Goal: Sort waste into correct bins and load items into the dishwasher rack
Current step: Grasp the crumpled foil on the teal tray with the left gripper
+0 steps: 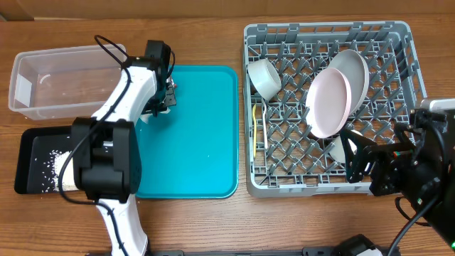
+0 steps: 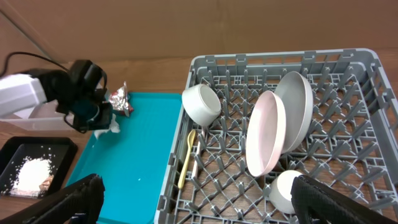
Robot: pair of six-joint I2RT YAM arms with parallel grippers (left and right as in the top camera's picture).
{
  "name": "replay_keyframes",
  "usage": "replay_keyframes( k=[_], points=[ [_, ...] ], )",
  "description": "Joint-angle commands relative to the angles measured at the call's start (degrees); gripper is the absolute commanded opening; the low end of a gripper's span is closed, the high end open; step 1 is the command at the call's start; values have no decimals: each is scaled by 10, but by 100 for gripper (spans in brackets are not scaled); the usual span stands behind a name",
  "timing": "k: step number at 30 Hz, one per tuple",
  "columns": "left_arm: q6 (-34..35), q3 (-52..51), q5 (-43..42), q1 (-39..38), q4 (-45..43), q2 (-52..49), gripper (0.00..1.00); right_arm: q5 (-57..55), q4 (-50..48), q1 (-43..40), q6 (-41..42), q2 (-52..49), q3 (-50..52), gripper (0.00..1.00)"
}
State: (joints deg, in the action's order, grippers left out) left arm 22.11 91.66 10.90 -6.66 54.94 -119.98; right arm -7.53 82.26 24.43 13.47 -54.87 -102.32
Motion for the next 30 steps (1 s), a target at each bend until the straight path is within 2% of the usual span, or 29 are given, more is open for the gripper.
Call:
replay_keyframes(
  k=[1, 3, 4, 9, 13, 14, 15, 16, 17, 18, 20, 21, 24, 26, 28, 30],
  points=[
    [-3, 57, -79, -1, 42, 95, 4, -2, -2, 3, 2, 2, -4, 100],
    [-3, 67, -48, 5, 52, 134, 4, -2, -2, 3, 2, 2, -4, 100],
    [-2, 67, -5, 14, 52, 157, 4, -2, -2, 3, 2, 2, -4, 100],
    [4, 67, 102, 60, 21, 170, 4, -2, -2, 3, 2, 2, -4, 100],
    [4, 67, 106, 111, -26, 137, 4, -2, -2, 3, 2, 2, -4, 100],
    [5, 67, 99, 122, -37, 127, 9, -2, -2, 3, 2, 2, -4, 100],
    [4, 67, 88, 129, -51, 119, 37, -2, -2, 3, 2, 2, -4, 100],
    [-3, 67, 80, 132, -63, 117, 68, -2, -2, 3, 2, 2, -4, 100],
    [-14, 68, 71, 132, -68, 117, 72, -2, -2, 3, 2, 2, -4, 100],
    [-45, 79, 28, 130, -64, 124, 73, -2, -2, 3, 2, 2, -4, 100],
    [-59, 103, -43, 112, -40, 133, 74, -2, -2, 3, 2, 2, -4, 100],
    [-59, 109, -52, 102, -33, 136, 75, -2, -2, 3, 2, 2, -4, 100],
    [-61, 107, -52, 61, -25, 131, 78, -2, -2, 3, 2, 2, -4, 100],
    [-85, 103, -21, 23, -34, 108, 83, -2, -2, 3, 2, 2, -4, 100],
    [-84, 103, 26, 1, -51, 65, 86, -2, -2, 3, 2, 2, -4, 100],
    [-80, 103, 23, -1, -74, 19, 90, -2, -2, 3, 2, 2, -4, 100]
  ],
)
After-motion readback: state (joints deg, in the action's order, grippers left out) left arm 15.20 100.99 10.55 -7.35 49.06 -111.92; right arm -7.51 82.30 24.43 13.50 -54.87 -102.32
